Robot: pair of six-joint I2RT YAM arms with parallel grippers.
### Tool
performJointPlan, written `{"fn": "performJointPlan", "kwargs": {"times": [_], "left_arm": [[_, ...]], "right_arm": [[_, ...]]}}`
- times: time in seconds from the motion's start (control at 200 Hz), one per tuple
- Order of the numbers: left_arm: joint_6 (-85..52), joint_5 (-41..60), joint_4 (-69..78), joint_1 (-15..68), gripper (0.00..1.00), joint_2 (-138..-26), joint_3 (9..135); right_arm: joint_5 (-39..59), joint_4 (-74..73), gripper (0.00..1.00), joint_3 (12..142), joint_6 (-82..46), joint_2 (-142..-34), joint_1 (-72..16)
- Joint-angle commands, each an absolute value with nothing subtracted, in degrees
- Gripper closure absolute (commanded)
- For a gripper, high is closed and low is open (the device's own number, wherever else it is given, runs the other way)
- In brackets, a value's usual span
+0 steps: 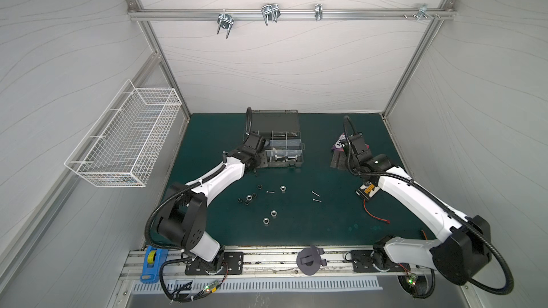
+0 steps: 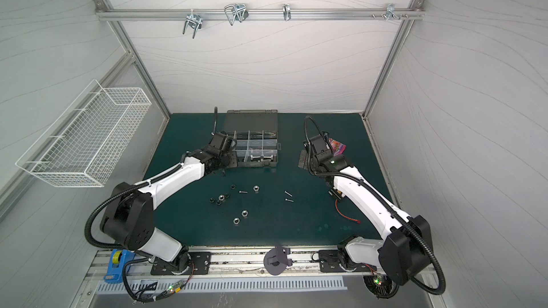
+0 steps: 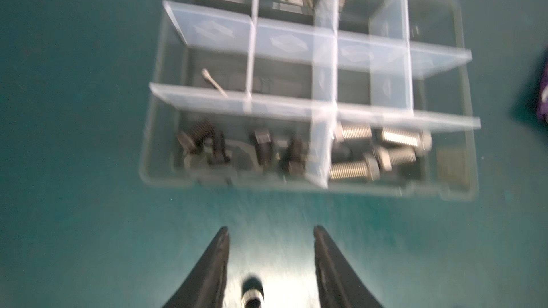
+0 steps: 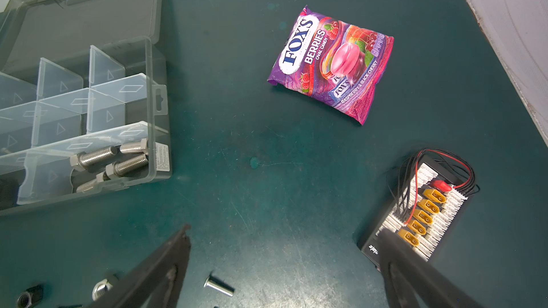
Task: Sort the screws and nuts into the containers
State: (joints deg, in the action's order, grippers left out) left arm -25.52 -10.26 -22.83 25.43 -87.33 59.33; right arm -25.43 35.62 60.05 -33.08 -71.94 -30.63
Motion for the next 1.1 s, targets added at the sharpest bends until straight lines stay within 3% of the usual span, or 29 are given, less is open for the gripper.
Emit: {"fn": "performJointPlan", "kwargs": {"times": [0.0,0.06,0.28,0.725,0.945,1.095], "left_arm": [[-25.8,-10.9,-26.0,27.6,0.48,-83.5,55.9],[-25.8,-10.4,-26.6,28.9,0.42,-81.4,53.8],[-26.5,-10.3,-27.2,33.3,0.01,-75.2,48.3],[-20.6,-11.6,-27.6,40.2,0.01,-76.0,47.1],[-10.9,-15.0,-31.1,42.4,0.15,-79.2,49.8],[-7.1,-8.0,-29.0,42.4,0.18,-79.8,49.8]], "right_arm": [[-25.4,36.9,0.01,61.2,-33.9,-72.2,-30.1],[-25.3,36.8,0.01,61.1,-33.9,-72.3,-30.0],[-24.7,37.2,0.01,60.8,-34.1,-72.7,-29.7],[-25.5,38.1,0.01,58.3,-34.8,-69.8,-29.1],[-25.5,38.8,0.01,58.3,-34.2,-68.7,-28.7],[-25.0,39.1,0.01,58.4,-33.0,-68.6,-28.6]]}}
